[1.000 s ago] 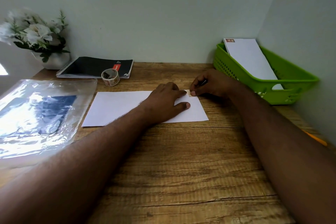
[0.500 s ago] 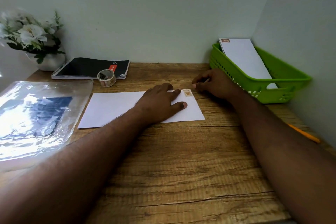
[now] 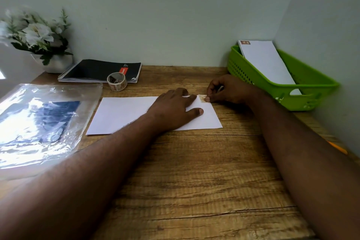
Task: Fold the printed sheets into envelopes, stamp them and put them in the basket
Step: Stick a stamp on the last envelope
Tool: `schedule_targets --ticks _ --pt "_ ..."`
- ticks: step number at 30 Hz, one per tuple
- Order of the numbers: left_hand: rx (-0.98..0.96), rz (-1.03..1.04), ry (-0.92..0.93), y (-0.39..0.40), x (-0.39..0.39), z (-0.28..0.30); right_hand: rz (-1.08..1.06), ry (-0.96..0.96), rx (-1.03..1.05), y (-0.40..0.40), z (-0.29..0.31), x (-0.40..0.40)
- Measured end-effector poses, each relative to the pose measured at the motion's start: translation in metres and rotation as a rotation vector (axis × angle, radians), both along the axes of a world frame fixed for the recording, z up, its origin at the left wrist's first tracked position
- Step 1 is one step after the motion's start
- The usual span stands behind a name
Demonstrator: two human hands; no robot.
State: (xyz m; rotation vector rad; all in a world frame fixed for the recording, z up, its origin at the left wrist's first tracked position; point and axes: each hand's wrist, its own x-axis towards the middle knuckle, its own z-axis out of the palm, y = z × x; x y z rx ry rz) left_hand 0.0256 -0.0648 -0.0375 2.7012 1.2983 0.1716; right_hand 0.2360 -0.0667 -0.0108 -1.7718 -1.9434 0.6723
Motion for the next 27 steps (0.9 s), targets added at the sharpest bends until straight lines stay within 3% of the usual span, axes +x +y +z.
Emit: schedule_targets --ticks 15,19,27 --pt "-0.028 0.019 0.013 -0.002 0.001 0.003 0.006 0.019 -0.074 -0.004 0.002 0.001" --pt "-0.033 0.011 0.023 -0.002 0.002 0.003 -0.026 0.126 0.008 -0.008 -0.002 0.000" --pt "-0.018 -0.023 0.084 0.000 0.001 0.003 -0.101 0.092 0.166 0.006 -0.019 -0.018"
